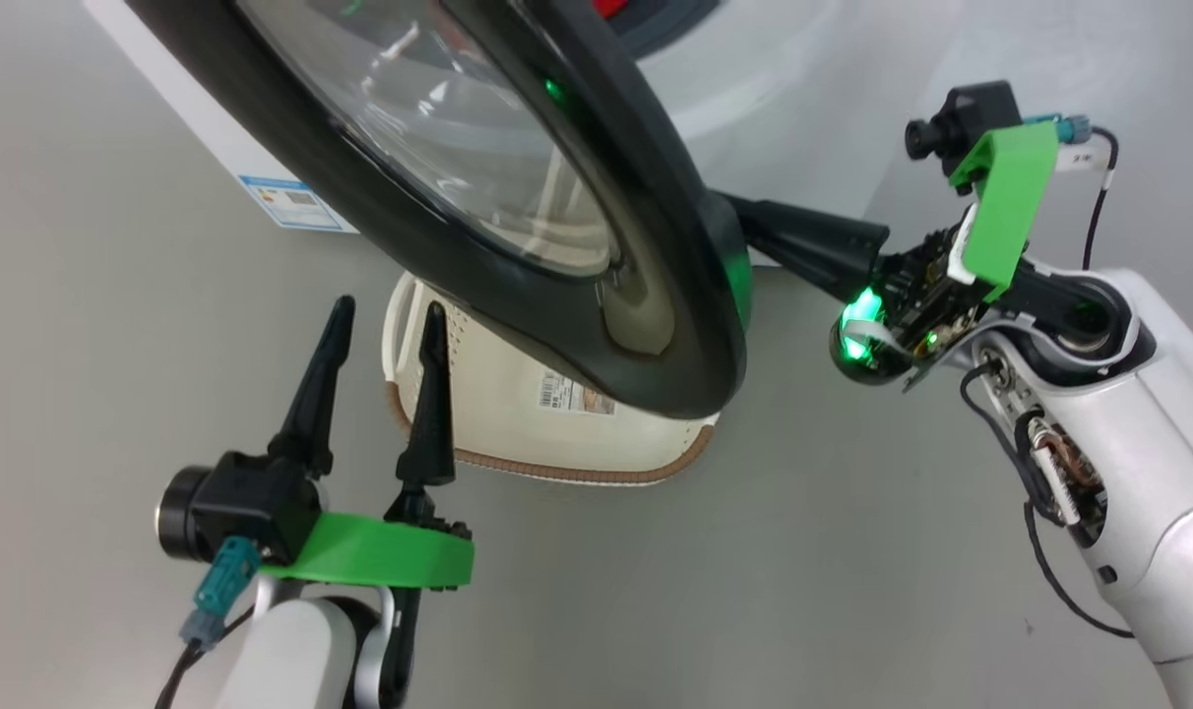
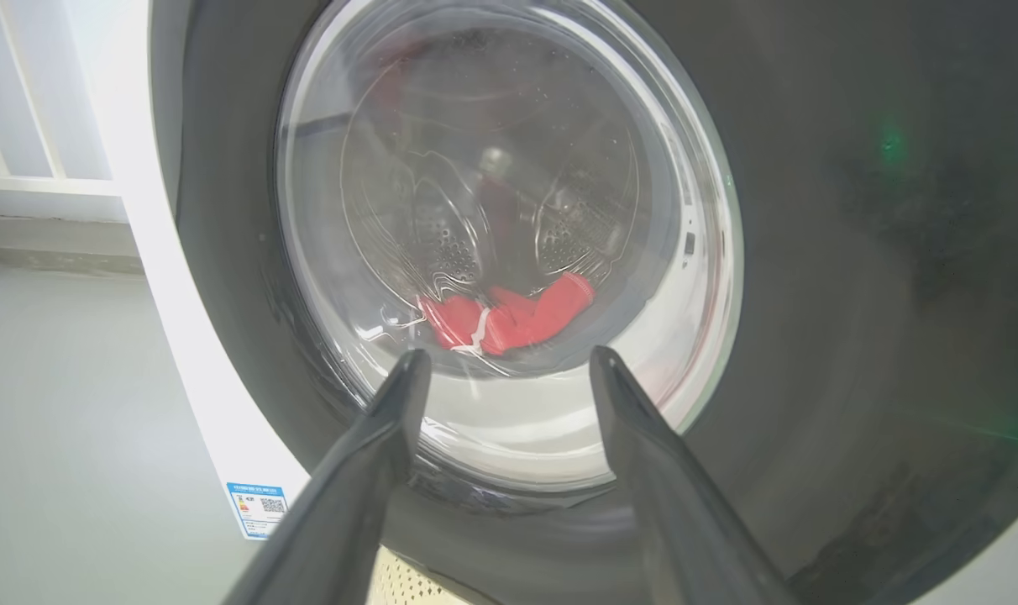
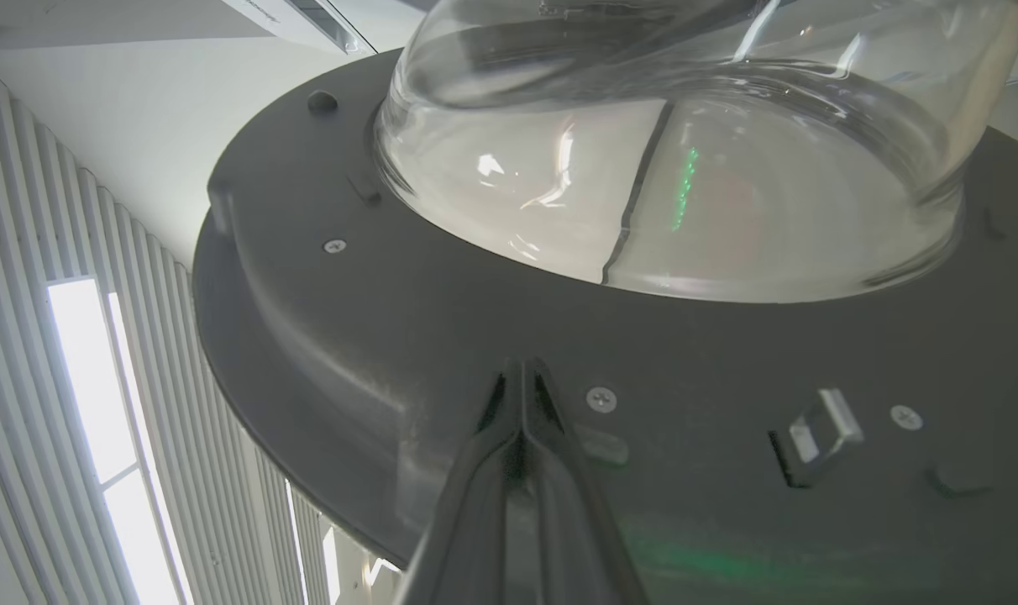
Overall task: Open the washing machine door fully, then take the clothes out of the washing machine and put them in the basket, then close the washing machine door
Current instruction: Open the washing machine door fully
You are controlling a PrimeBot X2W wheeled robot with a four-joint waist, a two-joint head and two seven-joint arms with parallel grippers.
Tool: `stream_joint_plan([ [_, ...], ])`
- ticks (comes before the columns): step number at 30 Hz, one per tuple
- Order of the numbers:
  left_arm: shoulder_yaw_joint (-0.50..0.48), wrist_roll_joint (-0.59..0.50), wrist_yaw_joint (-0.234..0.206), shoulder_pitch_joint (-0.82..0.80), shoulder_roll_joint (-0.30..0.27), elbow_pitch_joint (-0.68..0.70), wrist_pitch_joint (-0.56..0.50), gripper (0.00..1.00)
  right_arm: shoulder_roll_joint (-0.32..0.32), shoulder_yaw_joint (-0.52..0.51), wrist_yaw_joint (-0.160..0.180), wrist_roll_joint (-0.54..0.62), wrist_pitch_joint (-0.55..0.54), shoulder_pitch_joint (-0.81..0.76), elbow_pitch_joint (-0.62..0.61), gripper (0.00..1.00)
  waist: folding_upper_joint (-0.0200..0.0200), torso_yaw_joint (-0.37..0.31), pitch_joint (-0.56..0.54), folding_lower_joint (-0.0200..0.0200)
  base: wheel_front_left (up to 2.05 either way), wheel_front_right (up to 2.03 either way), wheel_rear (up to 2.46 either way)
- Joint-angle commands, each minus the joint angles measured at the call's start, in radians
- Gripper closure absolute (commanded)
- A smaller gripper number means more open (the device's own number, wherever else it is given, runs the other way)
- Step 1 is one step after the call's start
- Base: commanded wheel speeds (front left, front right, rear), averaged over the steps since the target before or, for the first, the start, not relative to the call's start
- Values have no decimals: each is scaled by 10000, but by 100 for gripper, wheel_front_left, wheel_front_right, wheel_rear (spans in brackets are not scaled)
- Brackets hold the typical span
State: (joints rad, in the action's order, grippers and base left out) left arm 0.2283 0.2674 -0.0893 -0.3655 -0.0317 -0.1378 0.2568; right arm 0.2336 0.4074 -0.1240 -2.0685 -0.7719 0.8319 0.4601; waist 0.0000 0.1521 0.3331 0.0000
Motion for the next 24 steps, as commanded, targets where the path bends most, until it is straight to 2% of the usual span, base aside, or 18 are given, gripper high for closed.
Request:
stream_joint_plan([
  [1,-389,5,-103,163,-185,184,49,0,-214,204,-67,-122,-110,-302,-313,100,0,269,-305,0,0,0,0],
  [24,-704,76,-200,1369,-185,49,49,0,-352,1197,-67,-143,-281,-1456,-341,100,0,1819,-1845,0,0,0,0],
])
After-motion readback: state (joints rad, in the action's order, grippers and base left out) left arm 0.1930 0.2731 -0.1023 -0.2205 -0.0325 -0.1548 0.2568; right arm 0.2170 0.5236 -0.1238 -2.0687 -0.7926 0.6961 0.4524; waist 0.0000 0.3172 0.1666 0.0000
